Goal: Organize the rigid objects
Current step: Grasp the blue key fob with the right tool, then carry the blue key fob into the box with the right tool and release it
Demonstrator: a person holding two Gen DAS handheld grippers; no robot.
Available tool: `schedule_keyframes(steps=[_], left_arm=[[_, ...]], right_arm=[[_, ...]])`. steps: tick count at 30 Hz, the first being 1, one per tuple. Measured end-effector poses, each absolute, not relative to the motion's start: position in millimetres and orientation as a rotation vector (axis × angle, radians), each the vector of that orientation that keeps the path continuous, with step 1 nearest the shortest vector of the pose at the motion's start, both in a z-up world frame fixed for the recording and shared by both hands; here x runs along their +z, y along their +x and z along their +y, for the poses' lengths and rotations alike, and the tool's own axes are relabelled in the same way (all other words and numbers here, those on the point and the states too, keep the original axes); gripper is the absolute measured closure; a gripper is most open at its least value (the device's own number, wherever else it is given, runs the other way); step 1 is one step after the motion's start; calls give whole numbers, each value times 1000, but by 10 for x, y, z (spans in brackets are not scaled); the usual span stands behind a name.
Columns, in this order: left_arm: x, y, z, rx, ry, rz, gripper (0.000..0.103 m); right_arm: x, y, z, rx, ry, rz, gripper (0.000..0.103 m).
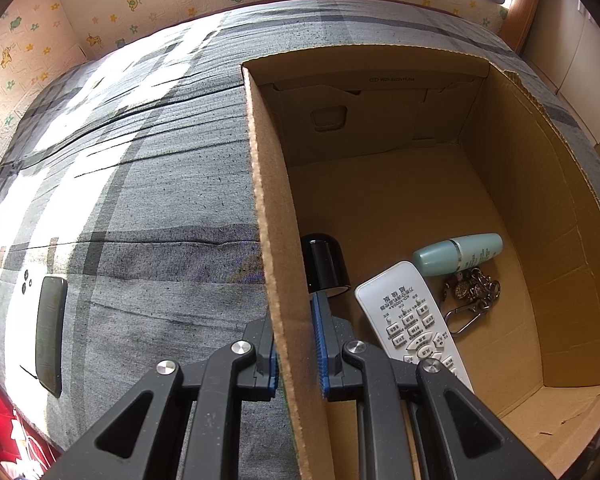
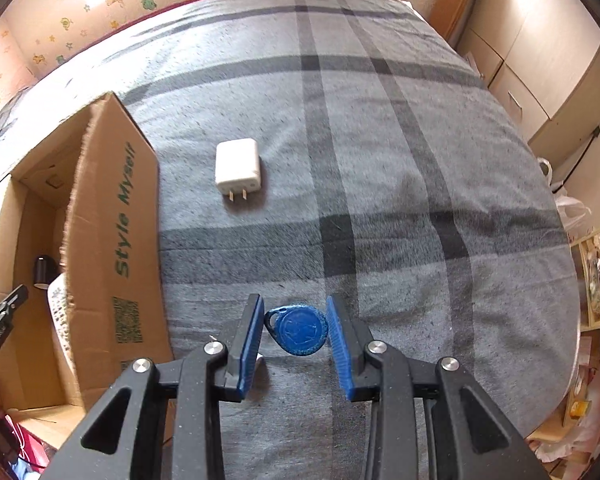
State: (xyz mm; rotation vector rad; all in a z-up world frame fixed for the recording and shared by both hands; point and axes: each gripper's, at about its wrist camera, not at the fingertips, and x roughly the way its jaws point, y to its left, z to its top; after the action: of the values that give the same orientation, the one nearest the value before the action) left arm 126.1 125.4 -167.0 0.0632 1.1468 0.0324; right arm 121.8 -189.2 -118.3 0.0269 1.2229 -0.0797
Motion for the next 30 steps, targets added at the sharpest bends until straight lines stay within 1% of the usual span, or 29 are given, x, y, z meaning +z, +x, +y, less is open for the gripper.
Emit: schedule_keyframes(steps=[8,17,30], left_arm=[[-1667,1252,1253,32,61,1146,88],[-1666,1245,1258,29,58,1146,88],[-1684,1247,1281,25,49,1146,88]], right_arm=[[-889,1224,-1609,-17,-8,1163,69],[-686,1240,-1252,52,-46,1111,69],[-652,1262,-642,168,-99,1097,69]])
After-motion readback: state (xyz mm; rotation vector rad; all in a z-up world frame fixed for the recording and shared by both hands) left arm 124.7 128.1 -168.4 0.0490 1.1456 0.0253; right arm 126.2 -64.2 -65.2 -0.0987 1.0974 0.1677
